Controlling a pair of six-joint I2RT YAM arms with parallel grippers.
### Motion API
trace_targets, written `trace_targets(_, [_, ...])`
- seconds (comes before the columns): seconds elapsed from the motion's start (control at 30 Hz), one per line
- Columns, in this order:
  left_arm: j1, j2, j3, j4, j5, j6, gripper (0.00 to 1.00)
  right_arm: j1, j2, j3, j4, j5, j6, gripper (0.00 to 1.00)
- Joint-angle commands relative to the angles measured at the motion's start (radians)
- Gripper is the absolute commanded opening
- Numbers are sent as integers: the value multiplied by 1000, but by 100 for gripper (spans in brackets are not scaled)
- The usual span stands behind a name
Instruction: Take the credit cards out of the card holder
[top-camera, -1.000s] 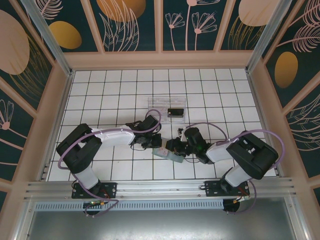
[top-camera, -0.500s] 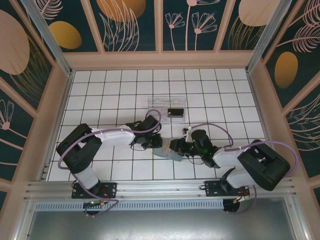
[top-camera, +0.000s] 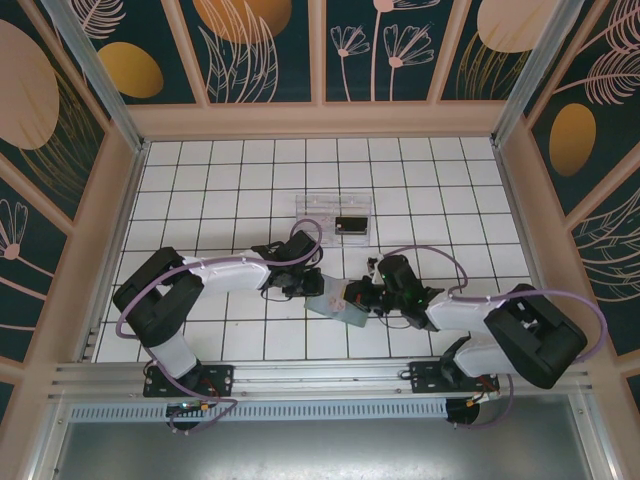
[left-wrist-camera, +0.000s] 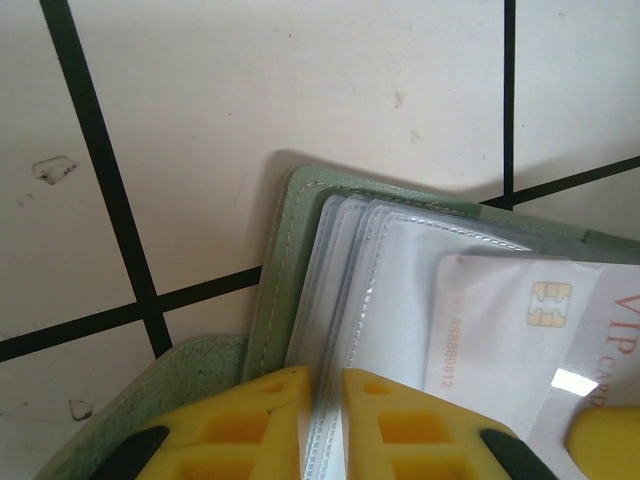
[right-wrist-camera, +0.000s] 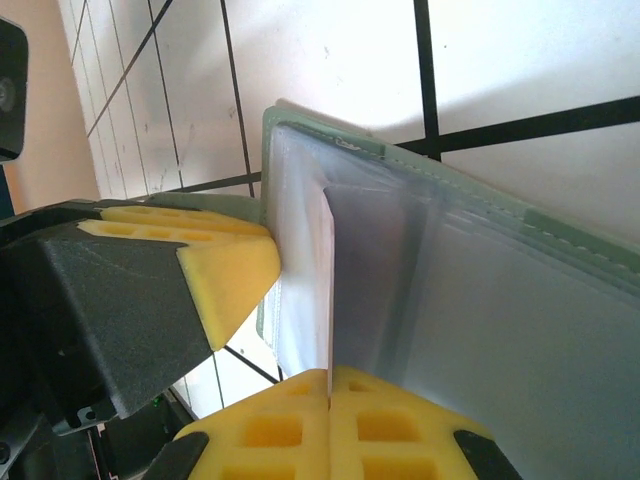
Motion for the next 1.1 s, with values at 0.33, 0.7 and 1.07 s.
trace_targets(0.33, [-3,-76,-109,-41,-5,-62,17,-104,-244,185,-610,194,-238,1])
trace_targets(0.7, [-11,-179,-131,-63,-45,-90,17,-122,-63,521,-728,230,-794,3])
trace_targets(1.07, [0,-289,-168,-90,-137,-106,19,-117,227,851,-869,217,-1601,0])
